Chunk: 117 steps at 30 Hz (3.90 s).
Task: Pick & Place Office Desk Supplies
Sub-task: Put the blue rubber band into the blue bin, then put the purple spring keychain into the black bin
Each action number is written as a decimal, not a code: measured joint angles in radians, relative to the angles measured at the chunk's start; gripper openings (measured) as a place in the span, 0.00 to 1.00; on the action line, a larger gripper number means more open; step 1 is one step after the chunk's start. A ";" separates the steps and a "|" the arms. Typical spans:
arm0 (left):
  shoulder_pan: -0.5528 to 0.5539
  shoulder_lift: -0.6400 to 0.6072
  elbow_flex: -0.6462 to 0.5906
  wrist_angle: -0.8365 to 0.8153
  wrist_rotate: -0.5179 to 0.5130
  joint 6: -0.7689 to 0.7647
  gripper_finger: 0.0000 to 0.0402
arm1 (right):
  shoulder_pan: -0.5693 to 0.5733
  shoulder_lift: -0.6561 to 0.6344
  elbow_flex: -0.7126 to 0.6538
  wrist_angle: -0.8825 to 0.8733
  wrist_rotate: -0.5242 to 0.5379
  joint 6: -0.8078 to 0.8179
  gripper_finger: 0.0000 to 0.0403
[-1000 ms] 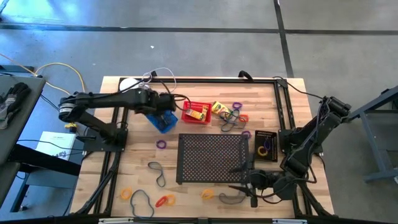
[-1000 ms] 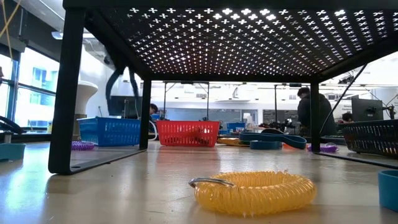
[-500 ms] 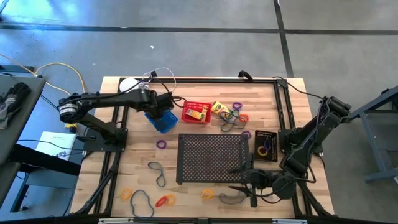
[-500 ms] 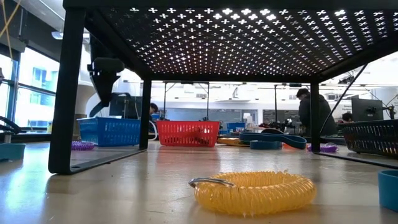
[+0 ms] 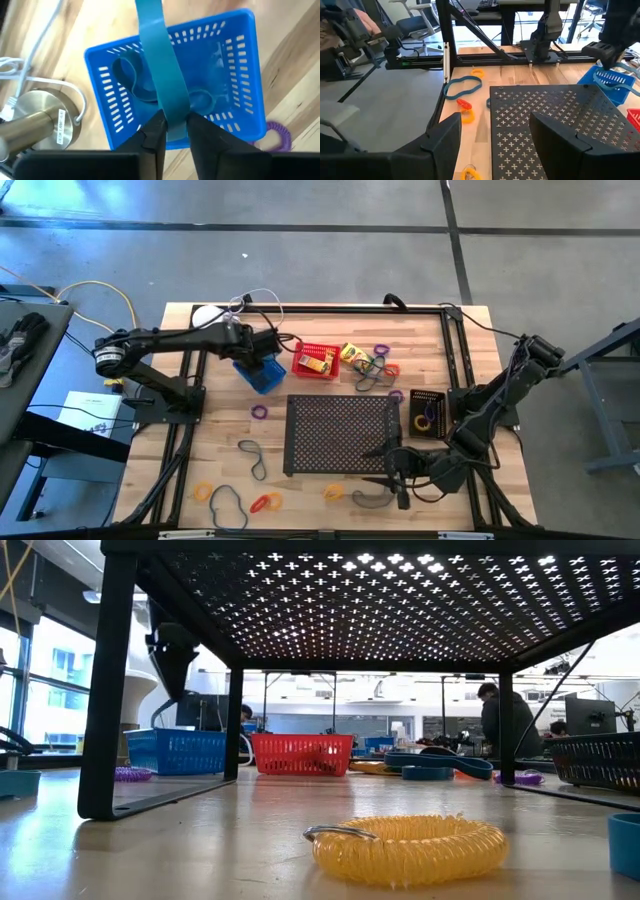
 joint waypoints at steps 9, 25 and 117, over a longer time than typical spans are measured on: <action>-0.088 -0.035 0.143 -0.280 0.025 -0.149 0.24 | -0.013 0.001 0.000 0.000 -0.001 -0.003 0.55; -0.545 -0.132 0.135 -0.139 -0.152 -0.401 0.24 | -0.142 0.001 0.000 -0.008 -0.193 -0.053 0.55; -0.882 -0.145 -0.039 0.908 -0.099 -0.232 0.02 | -0.209 0.112 0.000 0.053 -0.449 -0.236 0.53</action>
